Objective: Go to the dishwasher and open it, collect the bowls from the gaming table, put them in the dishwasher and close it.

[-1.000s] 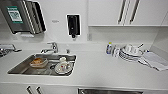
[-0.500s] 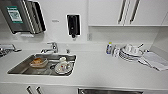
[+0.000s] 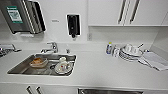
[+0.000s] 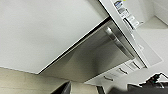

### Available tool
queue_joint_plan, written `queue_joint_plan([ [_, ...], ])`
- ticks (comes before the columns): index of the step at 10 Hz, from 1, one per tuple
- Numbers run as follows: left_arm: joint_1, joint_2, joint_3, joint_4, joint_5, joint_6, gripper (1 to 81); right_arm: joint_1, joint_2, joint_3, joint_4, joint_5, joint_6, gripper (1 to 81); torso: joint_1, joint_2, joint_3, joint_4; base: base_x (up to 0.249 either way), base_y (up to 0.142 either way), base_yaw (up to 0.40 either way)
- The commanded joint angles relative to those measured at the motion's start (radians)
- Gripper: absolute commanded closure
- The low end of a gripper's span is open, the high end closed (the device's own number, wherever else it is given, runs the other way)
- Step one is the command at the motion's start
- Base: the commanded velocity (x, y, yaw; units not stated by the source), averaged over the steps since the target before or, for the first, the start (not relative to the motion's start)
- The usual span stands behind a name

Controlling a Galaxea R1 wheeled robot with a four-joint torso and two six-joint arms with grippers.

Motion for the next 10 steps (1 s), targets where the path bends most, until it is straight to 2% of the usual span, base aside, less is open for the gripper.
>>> queue_joint_plan([
  [1, -0.047, -0.06, 0.003, 0.026, -0.003, -0.015, 1.0, 0.161, -0.094, 0.089, 0.094, -0.09, 0.004, 1.0, 0.0, 0.0, 0.0, 0.0, 0.0, 0.0, 0.0],
  [3, -0.047, -0.062, -0.012, 0.026, -0.003, -0.029, 1.0, 0.225, -0.1, 0.103, 0.147, -0.144, 0.045, 1.0, 0.0, 0.0, 0.0, 0.0, 0.0, 0.0, 0.0],
  [4, -0.048, -0.062, -0.014, 0.026, -0.003, -0.032, 1.0, 0.259, -0.103, 0.106, 0.169, -0.164, 0.09, 1.0, 0.0, 0.0, 0.0, 0.0, 0.0, 0.0, 0.0],
  [10, -0.064, -0.063, -0.023, 0.028, 0.003, -0.055, 1.0, 0.458, -0.134, 0.169, 0.17, -0.282, 0.317, 1.0, 0.0, 0.0, 0.0, 0.0, 0.0, 0.0, 0.0],
])
